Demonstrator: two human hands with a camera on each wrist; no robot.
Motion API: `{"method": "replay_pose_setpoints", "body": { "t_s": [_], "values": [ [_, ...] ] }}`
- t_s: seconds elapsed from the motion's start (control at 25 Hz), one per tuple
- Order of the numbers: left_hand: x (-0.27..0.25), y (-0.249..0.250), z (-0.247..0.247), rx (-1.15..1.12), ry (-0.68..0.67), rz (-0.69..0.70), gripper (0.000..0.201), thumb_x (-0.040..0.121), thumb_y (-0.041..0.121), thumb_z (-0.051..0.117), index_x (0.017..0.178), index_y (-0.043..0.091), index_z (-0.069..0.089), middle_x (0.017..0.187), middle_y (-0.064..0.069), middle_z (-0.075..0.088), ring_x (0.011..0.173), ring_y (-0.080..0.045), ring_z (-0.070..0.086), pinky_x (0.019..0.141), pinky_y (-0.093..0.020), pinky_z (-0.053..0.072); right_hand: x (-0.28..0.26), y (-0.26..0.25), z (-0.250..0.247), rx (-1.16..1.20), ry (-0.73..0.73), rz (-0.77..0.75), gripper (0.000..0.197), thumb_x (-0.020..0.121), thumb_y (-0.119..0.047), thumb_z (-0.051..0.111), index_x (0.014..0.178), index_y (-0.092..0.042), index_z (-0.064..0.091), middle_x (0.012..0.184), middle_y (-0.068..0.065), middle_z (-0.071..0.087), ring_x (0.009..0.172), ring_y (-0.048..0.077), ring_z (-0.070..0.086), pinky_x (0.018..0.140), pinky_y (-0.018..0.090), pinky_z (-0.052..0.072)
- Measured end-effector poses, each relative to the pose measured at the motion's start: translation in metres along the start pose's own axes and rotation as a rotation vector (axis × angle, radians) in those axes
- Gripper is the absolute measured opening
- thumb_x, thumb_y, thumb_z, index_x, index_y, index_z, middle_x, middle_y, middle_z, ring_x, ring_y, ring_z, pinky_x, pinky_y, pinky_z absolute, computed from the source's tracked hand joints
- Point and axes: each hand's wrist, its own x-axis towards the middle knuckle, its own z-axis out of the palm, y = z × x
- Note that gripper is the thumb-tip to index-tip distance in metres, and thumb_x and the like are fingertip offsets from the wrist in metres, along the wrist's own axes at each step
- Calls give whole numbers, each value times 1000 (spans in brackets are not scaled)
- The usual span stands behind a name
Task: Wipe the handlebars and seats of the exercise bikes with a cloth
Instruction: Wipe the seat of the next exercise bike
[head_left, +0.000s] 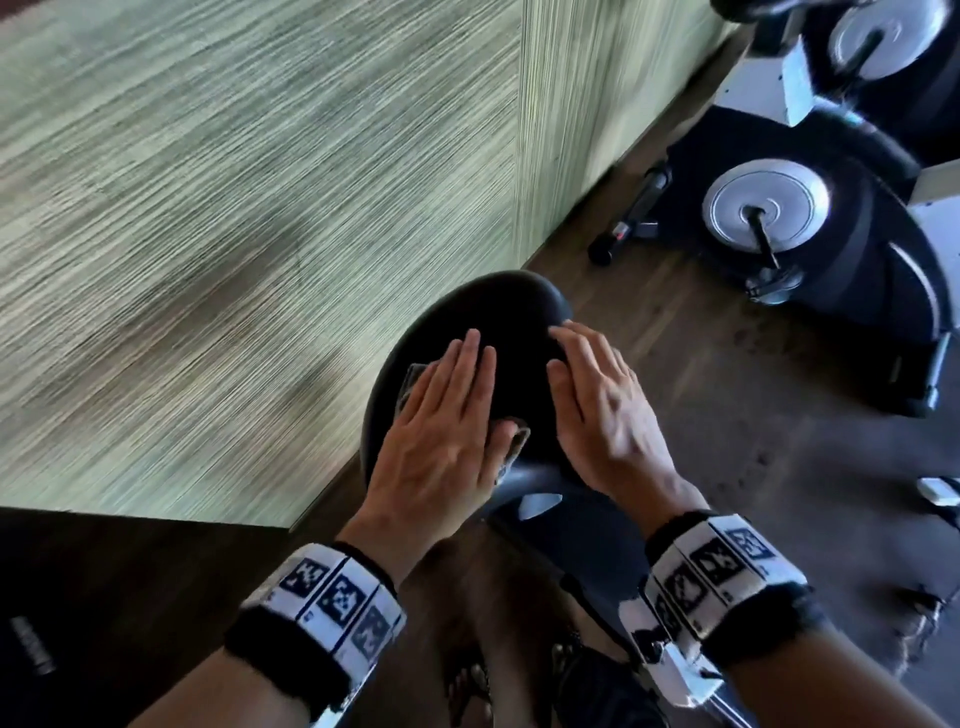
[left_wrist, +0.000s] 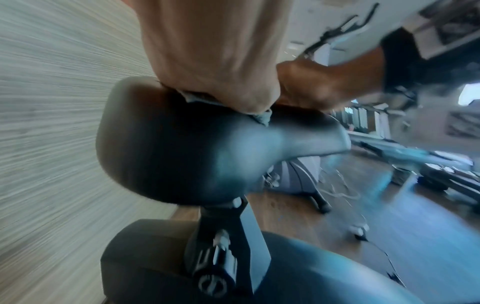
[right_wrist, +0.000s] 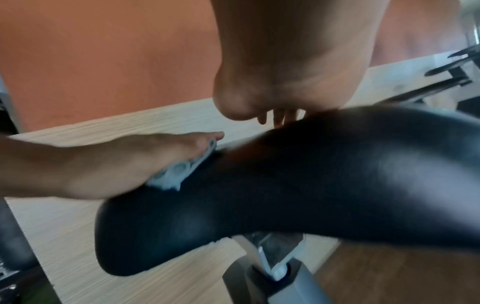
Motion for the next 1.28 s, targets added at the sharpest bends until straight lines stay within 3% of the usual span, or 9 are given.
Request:
{"method": "replay_pose_setpoints", "body": {
  "t_s": [0.12, 0.2, 0.36, 0.48, 0.6, 0.72, 0.88, 1.0, 1.28],
  "values": [
    [46, -19, -3, -107, -54, -247, 78, 103, 55, 13, 161, 4, 18, 169, -17, 14, 156, -29, 18, 126, -42, 17, -4, 3, 10, -115, -31, -10, 51, 107, -34, 32, 147, -8, 48, 155, 10, 45, 139, 25, 46, 117, 36, 39],
    [62, -27, -2, -148, -93, -373, 79, 103, 55, 17, 160, 1, 17, 164, -22, 26, 149, -35, 31, 121, -42, 27, -3, 5, 10, -179, -35, -39, 51, 106, -33, 31, 147, -7, 47, 154, 13, 45, 139, 27, 46, 118, 41, 37],
    [2, -26, -4, -268, 60, -566, 73, 104, 43, 38, 150, -13, 32, 126, -32, 58, 115, -41, 58, 96, -42, 48, 7, -10, 15, -313, -40, 11, 52, 103, -32, 35, 145, -2, 46, 148, 17, 47, 137, 33, 47, 114, 45, 39],
    [-27, -20, -6, -492, 37, -719, 67, 104, 36, 44, 153, -9, 31, 136, -30, 54, 126, -40, 54, 104, -39, 42, 9, -18, 21, -357, -155, 69, 64, 108, -41, 27, 156, 1, 29, 163, 25, 26, 151, 35, 29, 123, 42, 26],
    [17, -41, -3, -522, 1, -805, 57, 108, 37, 38, 150, -1, 41, 138, -25, 58, 129, -39, 53, 106, -40, 37, 10, -18, 22, -377, -220, 68, 71, 106, -48, 17, 161, -2, 16, 169, 20, 9, 157, 28, 12, 127, 37, 12],
    [31, -61, 1, -659, 27, -756, 47, 106, 43, 40, 128, 6, 60, 116, -19, 70, 114, -40, 62, 96, -46, 47, 9, -17, 24, -392, -187, 70, 68, 108, -46, 20, 161, -4, 18, 170, 18, 10, 157, 26, 13, 125, 34, 11],
    [-18, -41, -10, -706, 52, -746, 68, 99, 58, 41, 142, 6, 51, 127, -16, 65, 121, -31, 59, 105, -46, 47, 5, -15, 29, -392, -124, 58, 65, 108, -42, 28, 159, 0, 26, 167, 21, 19, 155, 30, 23, 124, 36, 19],
    [15, -47, -17, -626, -92, -793, 63, 105, 49, 38, 149, 3, 43, 136, -23, 60, 131, -38, 52, 108, -42, 38, 7, -15, 32, -376, -92, 51, 68, 106, -43, 28, 157, 1, 28, 166, 22, 21, 153, 32, 26, 124, 39, 24],
    [144, -56, -19, -426, -328, -335, 57, 108, 49, 34, 140, 6, 51, 131, -21, 64, 125, -37, 58, 106, -43, 44, 13, -10, 28, -265, -62, 59, 62, 107, -38, 28, 156, -2, 33, 166, 19, 25, 154, 28, 25, 125, 33, 21]
  ]
}}
